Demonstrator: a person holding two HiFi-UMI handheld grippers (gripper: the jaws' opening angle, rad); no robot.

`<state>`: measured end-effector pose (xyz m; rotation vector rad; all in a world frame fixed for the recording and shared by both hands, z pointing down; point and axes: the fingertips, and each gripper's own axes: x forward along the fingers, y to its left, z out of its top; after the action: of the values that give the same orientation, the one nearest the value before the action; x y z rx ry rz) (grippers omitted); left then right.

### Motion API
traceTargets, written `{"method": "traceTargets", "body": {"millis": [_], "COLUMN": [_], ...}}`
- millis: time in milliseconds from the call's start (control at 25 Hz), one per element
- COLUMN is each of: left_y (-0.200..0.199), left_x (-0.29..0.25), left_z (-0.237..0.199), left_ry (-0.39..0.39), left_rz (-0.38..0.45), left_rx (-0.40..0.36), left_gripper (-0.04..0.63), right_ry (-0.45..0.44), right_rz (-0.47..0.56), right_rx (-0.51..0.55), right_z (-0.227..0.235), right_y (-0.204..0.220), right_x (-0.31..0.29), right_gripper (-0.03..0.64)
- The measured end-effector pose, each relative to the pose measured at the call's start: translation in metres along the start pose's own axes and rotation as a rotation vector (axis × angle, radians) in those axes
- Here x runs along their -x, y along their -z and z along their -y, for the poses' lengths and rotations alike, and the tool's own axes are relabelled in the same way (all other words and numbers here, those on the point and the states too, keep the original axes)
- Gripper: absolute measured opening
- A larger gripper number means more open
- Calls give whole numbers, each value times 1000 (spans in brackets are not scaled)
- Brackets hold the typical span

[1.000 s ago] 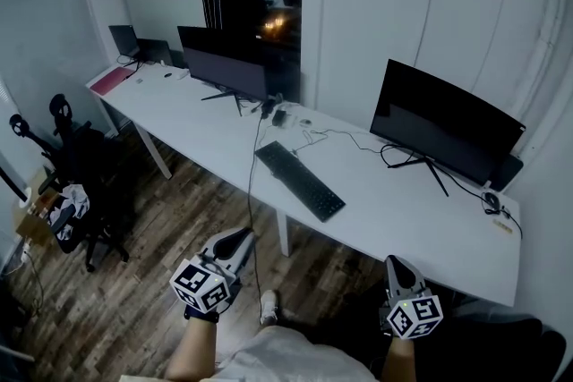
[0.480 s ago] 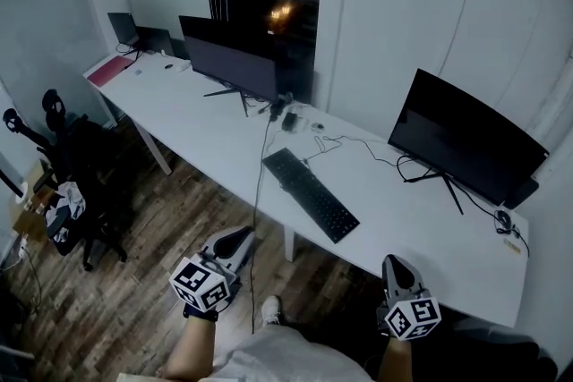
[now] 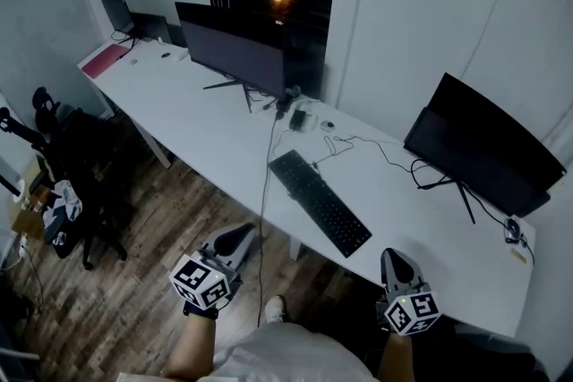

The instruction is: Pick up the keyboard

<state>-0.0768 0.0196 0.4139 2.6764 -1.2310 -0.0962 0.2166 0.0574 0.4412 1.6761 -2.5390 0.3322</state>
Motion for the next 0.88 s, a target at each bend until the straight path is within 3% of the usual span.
{"method": "traceTargets", "body": {"millis": [480,880], "left_y": [-16,-22], "left_x": [-32,-39], "left_z": [-84,-119], "left_ry": [16,32], "left_rz": [9,15], "left_rx": [14,38], "left_gripper": [28,28], "right_ry": [-8,-32], "right_rz": [-18,-38], "right_rx": [21,51], "right_z": [-20,-41], "right_y": [-20,-29], "right_x": [-93,-134], "right_gripper": [3,3]}}
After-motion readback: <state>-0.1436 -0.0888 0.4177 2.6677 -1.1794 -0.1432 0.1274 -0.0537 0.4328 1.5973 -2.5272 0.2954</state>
